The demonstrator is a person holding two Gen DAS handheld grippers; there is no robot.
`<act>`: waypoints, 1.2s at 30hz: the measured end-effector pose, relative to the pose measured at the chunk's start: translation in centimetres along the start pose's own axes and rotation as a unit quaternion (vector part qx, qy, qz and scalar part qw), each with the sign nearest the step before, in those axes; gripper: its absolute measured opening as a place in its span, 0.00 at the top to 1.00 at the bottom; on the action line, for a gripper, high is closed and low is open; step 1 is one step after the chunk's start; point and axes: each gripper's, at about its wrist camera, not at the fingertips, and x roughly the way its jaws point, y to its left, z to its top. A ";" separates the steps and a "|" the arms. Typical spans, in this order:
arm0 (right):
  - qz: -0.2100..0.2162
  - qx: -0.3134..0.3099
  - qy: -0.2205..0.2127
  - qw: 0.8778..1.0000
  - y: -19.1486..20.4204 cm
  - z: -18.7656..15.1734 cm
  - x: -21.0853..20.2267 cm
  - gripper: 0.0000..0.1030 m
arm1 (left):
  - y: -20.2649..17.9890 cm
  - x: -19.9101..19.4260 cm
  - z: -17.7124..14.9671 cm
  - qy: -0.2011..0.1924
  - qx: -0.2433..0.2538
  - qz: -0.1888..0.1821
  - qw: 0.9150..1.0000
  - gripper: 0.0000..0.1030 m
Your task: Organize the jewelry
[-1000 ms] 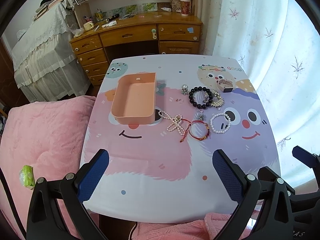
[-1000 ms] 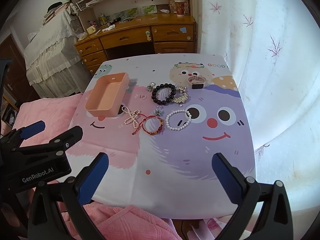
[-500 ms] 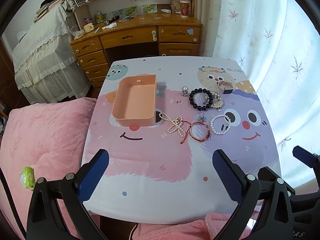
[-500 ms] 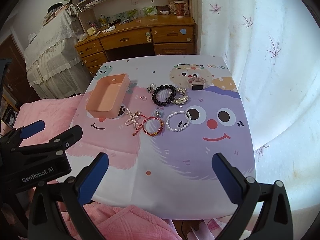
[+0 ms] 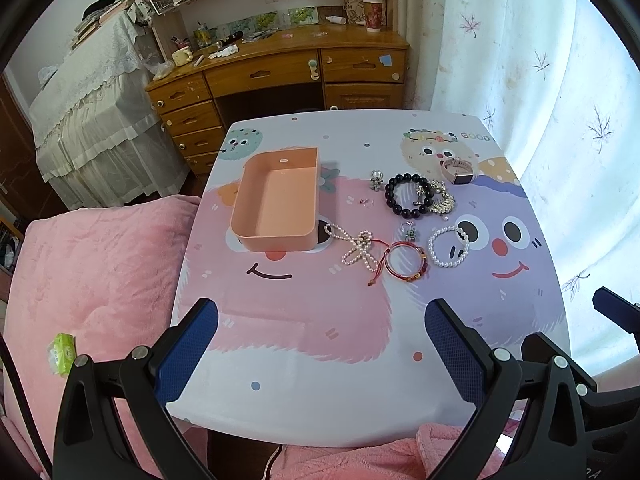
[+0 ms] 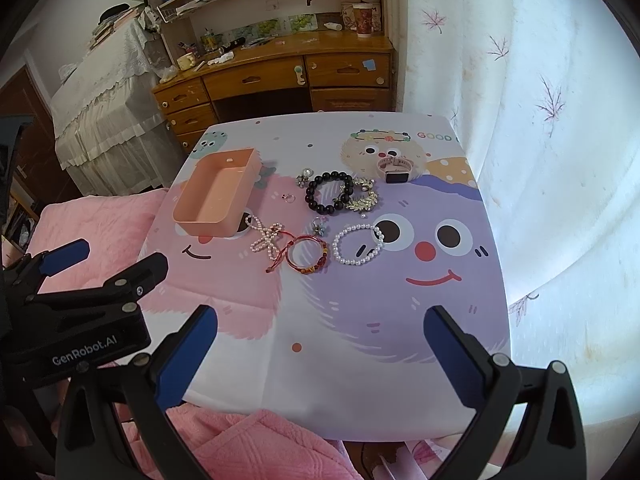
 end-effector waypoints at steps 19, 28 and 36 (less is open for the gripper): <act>0.000 -0.001 0.000 1.000 -0.1 0.0 0.1 0.00 | -0.1 -0.2 0.3 -0.004 0.003 0.006 1.000 0.01; 0.001 0.001 0.000 1.000 -0.1 0.0 0.0 0.00 | -0.1 -0.2 0.3 -0.004 0.004 0.006 1.000 0.01; 0.022 0.012 -0.004 1.000 -0.1 0.3 0.7 0.00 | 0.7 0.6 0.2 0.006 0.015 -0.005 1.000 0.01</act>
